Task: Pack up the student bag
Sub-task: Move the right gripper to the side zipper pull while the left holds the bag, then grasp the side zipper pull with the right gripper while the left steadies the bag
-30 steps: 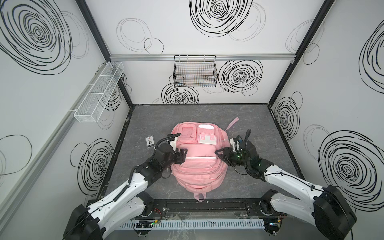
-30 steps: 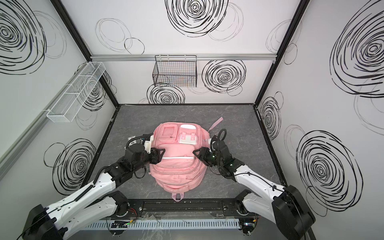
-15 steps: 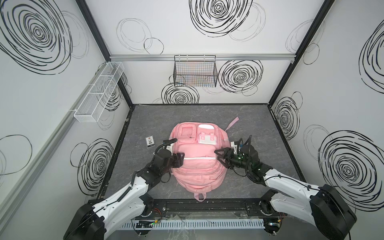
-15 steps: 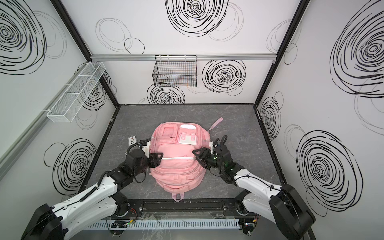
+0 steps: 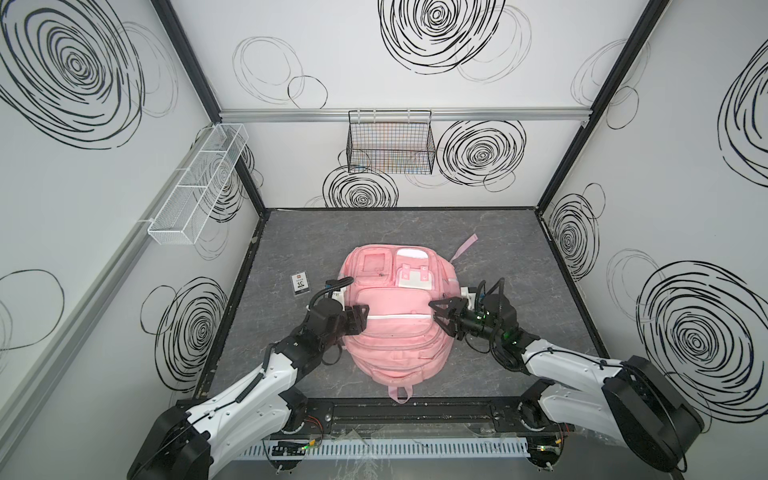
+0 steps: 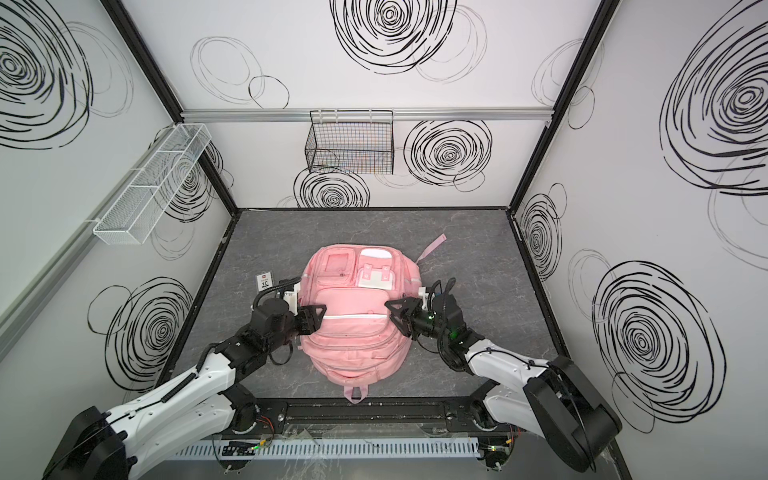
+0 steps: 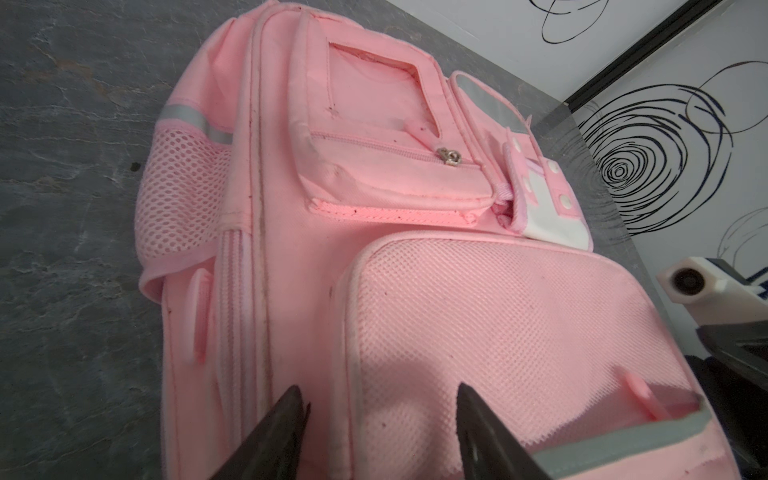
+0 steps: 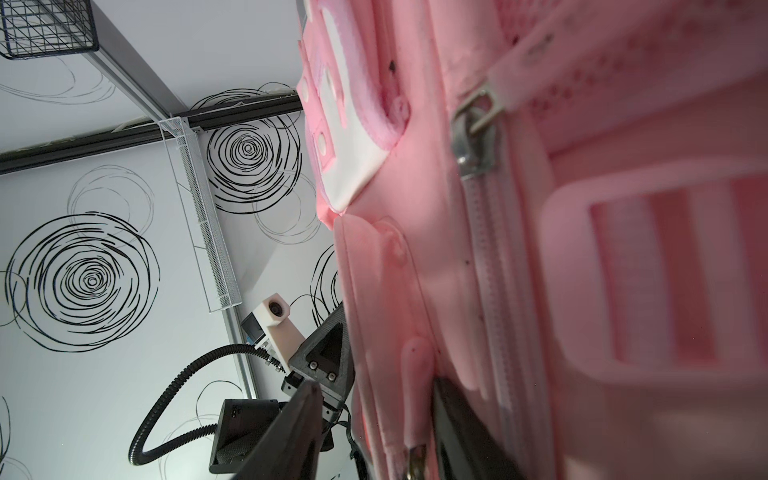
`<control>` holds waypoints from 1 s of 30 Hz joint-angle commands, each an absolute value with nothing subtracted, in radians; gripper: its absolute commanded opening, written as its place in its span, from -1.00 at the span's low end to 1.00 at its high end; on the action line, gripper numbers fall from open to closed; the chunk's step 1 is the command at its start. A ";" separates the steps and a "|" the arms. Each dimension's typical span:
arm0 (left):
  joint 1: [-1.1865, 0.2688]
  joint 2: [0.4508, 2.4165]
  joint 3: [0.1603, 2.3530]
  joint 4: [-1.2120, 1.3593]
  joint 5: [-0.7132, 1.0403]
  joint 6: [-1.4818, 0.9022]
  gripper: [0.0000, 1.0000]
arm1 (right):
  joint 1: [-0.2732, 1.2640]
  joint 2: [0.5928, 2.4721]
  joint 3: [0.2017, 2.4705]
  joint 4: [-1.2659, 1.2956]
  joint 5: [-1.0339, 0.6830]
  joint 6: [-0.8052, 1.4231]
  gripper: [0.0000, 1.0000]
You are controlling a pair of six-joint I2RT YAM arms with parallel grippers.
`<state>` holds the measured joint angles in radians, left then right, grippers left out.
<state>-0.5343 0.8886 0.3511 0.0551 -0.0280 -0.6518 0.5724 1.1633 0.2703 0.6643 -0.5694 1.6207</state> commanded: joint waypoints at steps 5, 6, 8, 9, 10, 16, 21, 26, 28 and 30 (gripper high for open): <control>-0.523 0.896 0.335 0.094 -0.040 -0.661 0.24 | 0.557 1.174 0.251 0.760 -0.562 1.640 -0.36; -0.522 0.897 0.333 0.097 -0.039 -0.661 0.24 | 0.555 1.170 0.245 0.760 -0.556 1.638 -0.39; -0.522 0.901 0.333 0.098 -0.035 -0.661 0.23 | 0.549 1.160 0.232 0.762 -0.549 1.635 -0.42; -0.522 0.903 0.332 0.100 -0.036 -0.661 0.23 | 0.546 1.156 0.227 0.762 -0.548 1.631 -0.43; -0.521 0.904 0.331 0.103 -0.036 -0.661 0.23 | 0.542 1.153 0.223 0.764 -0.548 1.626 -0.43; -0.521 0.917 0.329 0.120 -0.028 -0.666 0.23 | 0.537 1.137 0.216 0.761 -0.539 1.568 -0.53; -0.521 0.927 0.330 0.127 -0.022 -0.666 0.23 | 0.535 1.118 0.217 0.766 -0.528 1.517 -0.65; -0.521 0.934 0.329 0.134 -0.017 -0.669 0.23 | 0.535 1.142 0.222 0.831 -0.567 1.505 -0.67; -0.520 0.937 0.328 0.135 -0.017 -0.670 0.22 | 0.535 1.151 0.217 0.855 -0.575 1.504 -0.72; -0.520 0.938 0.328 0.134 -0.018 -0.672 0.22 | 0.535 1.149 0.217 0.850 -0.574 1.491 -0.73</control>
